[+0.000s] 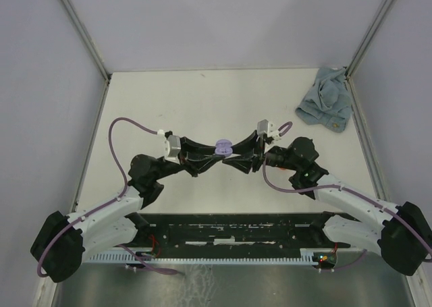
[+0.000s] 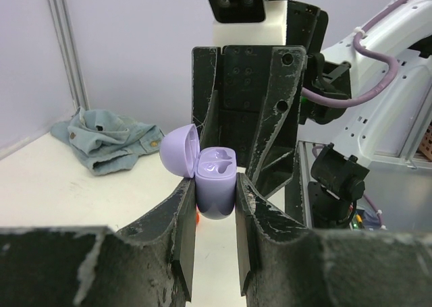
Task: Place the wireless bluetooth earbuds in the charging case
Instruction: Adjust the charging case.
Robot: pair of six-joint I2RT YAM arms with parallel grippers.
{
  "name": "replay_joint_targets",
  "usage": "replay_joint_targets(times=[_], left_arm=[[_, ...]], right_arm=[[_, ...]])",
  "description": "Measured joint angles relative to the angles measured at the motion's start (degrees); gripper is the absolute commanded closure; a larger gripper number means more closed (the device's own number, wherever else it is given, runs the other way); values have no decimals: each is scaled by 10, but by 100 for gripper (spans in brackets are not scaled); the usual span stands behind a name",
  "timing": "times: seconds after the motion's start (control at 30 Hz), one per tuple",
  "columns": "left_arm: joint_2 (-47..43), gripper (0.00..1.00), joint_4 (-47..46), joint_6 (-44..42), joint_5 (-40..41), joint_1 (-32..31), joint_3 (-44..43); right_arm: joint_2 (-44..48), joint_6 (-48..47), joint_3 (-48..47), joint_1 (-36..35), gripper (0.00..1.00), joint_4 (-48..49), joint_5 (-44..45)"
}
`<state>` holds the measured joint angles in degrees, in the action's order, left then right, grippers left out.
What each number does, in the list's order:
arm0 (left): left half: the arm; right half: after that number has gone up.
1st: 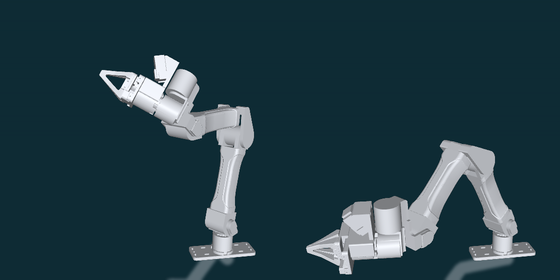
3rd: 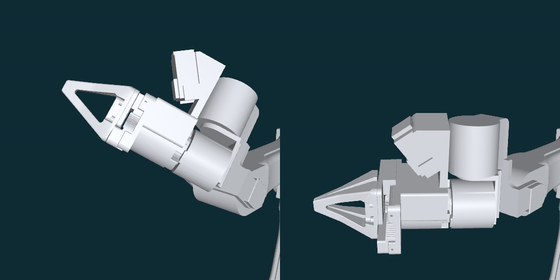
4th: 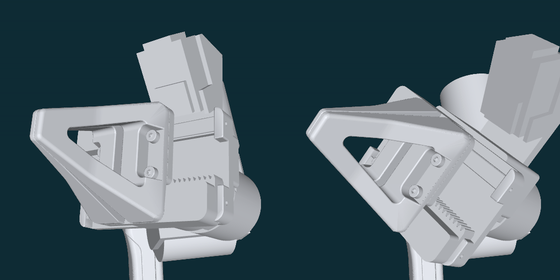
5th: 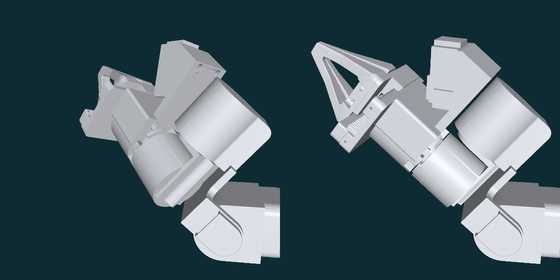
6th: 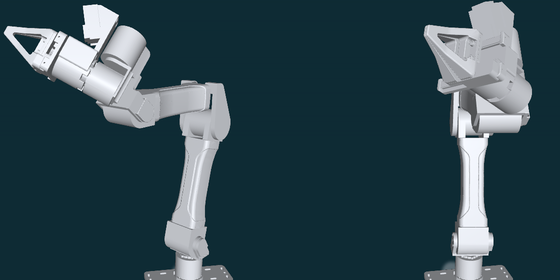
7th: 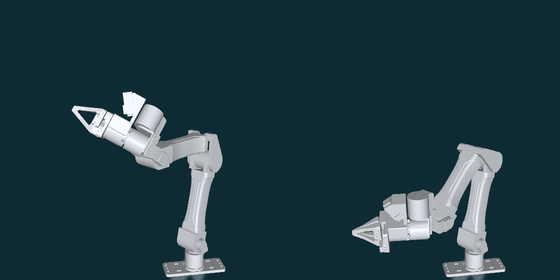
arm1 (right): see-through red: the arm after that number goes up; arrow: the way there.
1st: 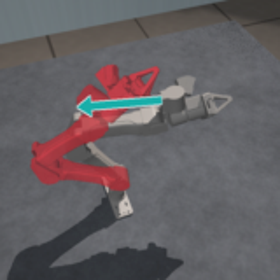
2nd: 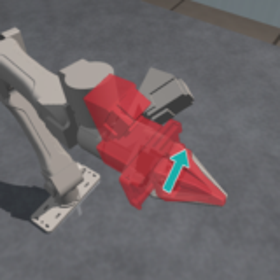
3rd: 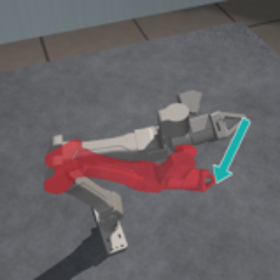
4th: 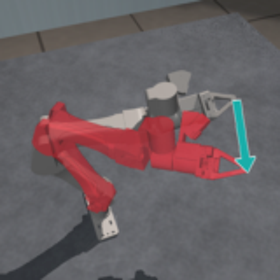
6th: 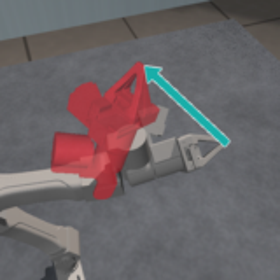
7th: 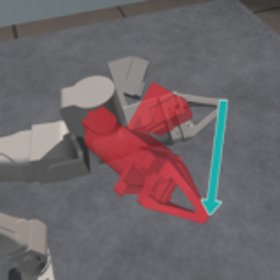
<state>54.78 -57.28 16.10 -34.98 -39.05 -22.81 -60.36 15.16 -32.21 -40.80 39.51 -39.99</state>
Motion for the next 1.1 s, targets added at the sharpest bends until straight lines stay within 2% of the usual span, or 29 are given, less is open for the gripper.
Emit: replay_joint_targets(times=[0.2,0.6,0.8,0.97,1.1], left_arm=[[4,97,-17,17,-12,0,0],[10,97,-34,33,-14,0,0],[14,94,-50,47,-16,0,0],[14,80,-55,51,-16,0,0],[12,65,-53,51,-16,0,0]], right_arm=[[-5,1,-2,-1,61,12,-10],[-5,14,-3,-2,65,34,-25],[-5,22,-3,-2,71,42,-25],[-5,33,-3,-2,89,49,-25],[-5,36,-4,-2,96,48,-24]])
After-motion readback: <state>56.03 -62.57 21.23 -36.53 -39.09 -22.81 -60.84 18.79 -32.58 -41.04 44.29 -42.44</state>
